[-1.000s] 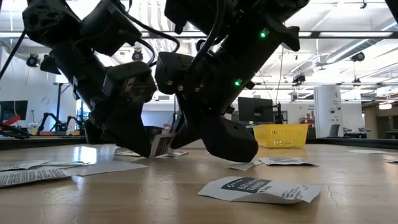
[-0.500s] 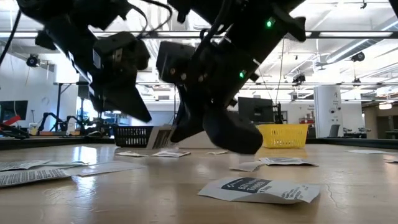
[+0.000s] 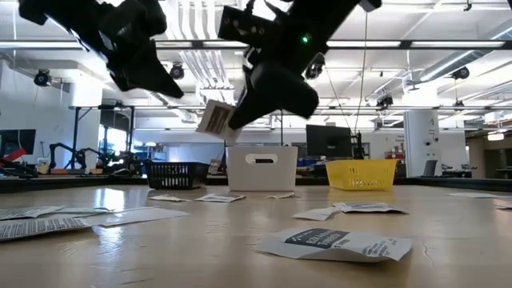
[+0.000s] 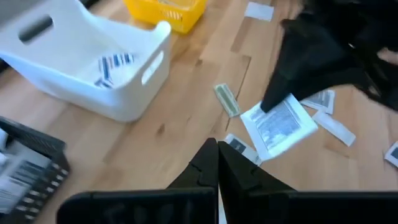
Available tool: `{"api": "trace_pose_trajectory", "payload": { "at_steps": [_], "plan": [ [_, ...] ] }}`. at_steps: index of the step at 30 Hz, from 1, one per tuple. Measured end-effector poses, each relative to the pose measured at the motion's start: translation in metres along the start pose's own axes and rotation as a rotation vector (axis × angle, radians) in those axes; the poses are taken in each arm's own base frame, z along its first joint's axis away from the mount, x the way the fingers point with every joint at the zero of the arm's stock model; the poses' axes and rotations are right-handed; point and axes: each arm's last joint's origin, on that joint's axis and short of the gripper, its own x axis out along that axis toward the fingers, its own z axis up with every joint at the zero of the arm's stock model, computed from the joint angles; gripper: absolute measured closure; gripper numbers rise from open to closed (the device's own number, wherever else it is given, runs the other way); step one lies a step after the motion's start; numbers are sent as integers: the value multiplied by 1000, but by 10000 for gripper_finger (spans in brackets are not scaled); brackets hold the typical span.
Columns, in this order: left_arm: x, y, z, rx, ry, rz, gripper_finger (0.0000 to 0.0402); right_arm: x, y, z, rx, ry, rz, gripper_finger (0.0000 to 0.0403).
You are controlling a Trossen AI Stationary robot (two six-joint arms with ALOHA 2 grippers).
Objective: Pick & Place First Aid Supplies
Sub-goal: Put the towelette pack into the black basket
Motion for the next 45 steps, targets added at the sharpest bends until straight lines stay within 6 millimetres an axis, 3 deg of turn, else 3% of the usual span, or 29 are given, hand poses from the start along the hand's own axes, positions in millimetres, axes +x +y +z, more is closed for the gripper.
{"api": "trace_pose_trajectory", "payload": {
  "at_steps": [8,13,19,27,39,45],
  "plan": [
    [-12,6,3,184,-20,23,401,6,-44,-8,219,-13,151,394],
    [-12,6,4,269,-32,25,400,16,-64,-15,316,-15,271,394],
    [-12,5,5,354,-40,25,398,25,-83,-22,426,3,282,394],
    [-12,5,5,382,-39,25,361,25,-89,-19,452,-23,272,394],
    [4,3,-2,316,3,115,226,26,-90,-18,451,-38,267,394],
    [17,0,-9,314,47,127,212,26,-90,-18,454,-36,267,394]
  ]
}}
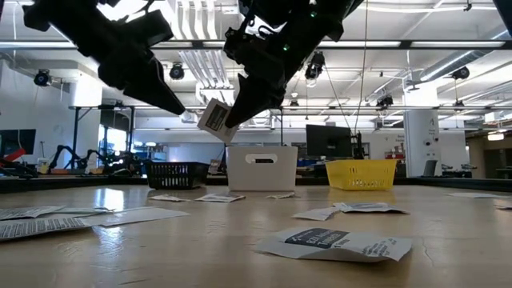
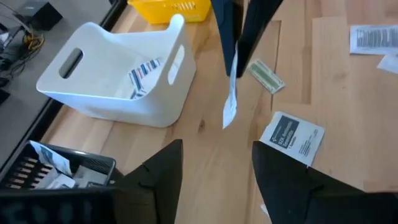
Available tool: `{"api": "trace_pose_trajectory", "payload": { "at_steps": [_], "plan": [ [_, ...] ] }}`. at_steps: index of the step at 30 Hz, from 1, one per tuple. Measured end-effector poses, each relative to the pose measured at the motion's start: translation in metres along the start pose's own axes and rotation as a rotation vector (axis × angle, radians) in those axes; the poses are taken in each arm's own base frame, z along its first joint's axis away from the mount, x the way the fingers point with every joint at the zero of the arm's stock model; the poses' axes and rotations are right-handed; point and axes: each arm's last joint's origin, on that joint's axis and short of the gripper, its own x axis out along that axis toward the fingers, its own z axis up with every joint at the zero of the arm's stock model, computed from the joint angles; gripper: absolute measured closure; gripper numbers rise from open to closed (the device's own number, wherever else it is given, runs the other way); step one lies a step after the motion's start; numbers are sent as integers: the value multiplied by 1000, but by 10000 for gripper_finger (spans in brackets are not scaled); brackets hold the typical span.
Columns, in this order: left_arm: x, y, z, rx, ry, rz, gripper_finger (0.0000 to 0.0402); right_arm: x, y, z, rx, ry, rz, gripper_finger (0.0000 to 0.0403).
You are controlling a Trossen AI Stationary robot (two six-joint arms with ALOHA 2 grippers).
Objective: Pick & Place First Aid Supplies
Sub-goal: Put the towelette pack into the black basket
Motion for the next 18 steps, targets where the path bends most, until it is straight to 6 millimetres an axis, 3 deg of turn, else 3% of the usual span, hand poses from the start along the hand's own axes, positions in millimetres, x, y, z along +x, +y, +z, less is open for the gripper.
{"api": "trace_pose_trajectory", "payload": {
  "at_steps": [18],
  "plan": [
    [10,-9,7,5,-68,-74,212,-1,6,0,-6,-2,10,394]
  ]
}}
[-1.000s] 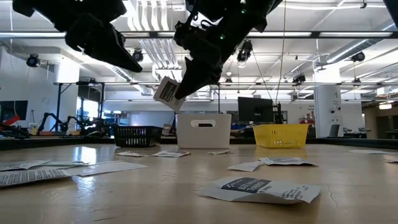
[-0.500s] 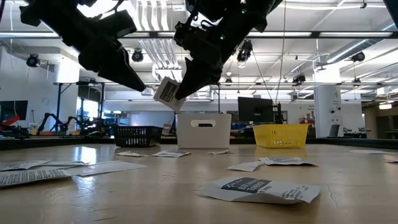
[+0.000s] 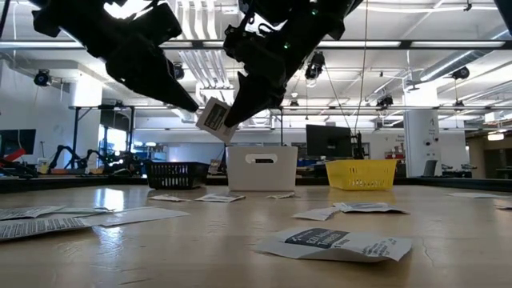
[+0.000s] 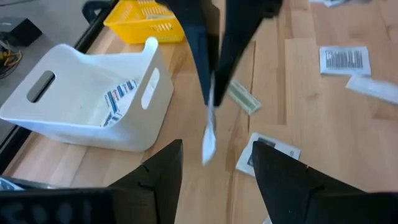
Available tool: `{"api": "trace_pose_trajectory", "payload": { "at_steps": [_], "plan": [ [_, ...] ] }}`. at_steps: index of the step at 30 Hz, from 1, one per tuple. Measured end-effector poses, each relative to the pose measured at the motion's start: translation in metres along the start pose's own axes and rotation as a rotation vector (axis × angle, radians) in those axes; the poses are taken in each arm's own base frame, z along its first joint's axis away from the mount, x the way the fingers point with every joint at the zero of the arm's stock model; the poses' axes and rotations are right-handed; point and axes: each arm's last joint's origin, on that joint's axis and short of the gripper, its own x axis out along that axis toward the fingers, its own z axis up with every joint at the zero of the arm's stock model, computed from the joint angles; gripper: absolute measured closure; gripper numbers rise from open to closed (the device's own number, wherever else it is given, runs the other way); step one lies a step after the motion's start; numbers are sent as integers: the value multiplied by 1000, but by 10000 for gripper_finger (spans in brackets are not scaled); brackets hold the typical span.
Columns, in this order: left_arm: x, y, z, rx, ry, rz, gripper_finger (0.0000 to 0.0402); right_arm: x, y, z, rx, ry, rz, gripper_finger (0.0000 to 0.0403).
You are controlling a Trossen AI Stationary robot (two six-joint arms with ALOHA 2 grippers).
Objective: Pick & Place First Aid Supplies
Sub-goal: Put the towelette pack into the black basket
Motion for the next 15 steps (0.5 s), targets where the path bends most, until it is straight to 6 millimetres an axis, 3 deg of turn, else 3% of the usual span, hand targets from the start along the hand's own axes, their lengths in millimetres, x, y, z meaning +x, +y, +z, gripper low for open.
{"api": "trace_pose_trajectory", "payload": {
  "at_steps": [10,15],
  "plan": [
    [0,0,5,-25,-50,3,212,-4,6,10,-8,-50,13,394],
    [0,0,6,-34,-54,2,232,-6,6,14,-6,-67,13,394]
  ]
}}
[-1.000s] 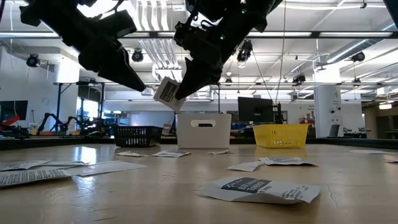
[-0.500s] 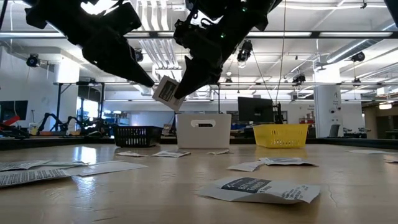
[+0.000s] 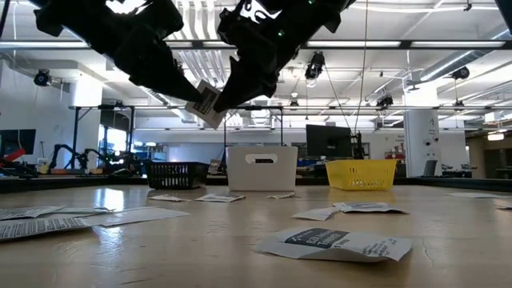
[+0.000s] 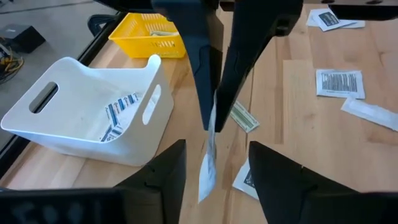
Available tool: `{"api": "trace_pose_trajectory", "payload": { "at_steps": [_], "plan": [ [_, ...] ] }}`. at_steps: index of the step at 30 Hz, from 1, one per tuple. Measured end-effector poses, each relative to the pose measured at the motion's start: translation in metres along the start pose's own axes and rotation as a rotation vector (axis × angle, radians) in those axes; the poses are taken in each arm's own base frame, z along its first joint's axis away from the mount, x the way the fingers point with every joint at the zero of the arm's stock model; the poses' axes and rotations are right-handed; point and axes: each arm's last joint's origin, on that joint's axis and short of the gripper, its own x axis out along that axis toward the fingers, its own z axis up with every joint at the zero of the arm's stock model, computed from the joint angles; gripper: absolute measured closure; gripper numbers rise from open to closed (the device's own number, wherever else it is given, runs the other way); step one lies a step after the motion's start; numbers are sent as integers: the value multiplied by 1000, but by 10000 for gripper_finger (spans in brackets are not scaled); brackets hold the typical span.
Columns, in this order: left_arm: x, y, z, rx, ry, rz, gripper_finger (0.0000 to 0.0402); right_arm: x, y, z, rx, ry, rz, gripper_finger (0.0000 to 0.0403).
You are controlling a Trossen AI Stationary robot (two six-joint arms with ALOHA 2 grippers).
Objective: Pick & Place First Aid Supplies
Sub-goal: Put the towelette pack into the black basket
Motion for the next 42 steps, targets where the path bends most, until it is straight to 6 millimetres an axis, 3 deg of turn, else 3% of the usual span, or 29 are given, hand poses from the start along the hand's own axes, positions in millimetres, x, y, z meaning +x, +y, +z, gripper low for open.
{"api": "trace_pose_trajectory", "payload": {
  "at_steps": [15,23,32,42],
  "plan": [
    [0,1,0,25,0,2,394,0,0,0,-2,2,1,394],
    [0,1,0,26,0,2,400,0,0,0,-24,2,0,388],
    [-1,3,-3,45,35,17,401,-2,-1,1,-2,25,-12,320],
    [-23,31,3,5,30,152,401,-42,-7,1,-14,143,-19,295]
  ]
}}
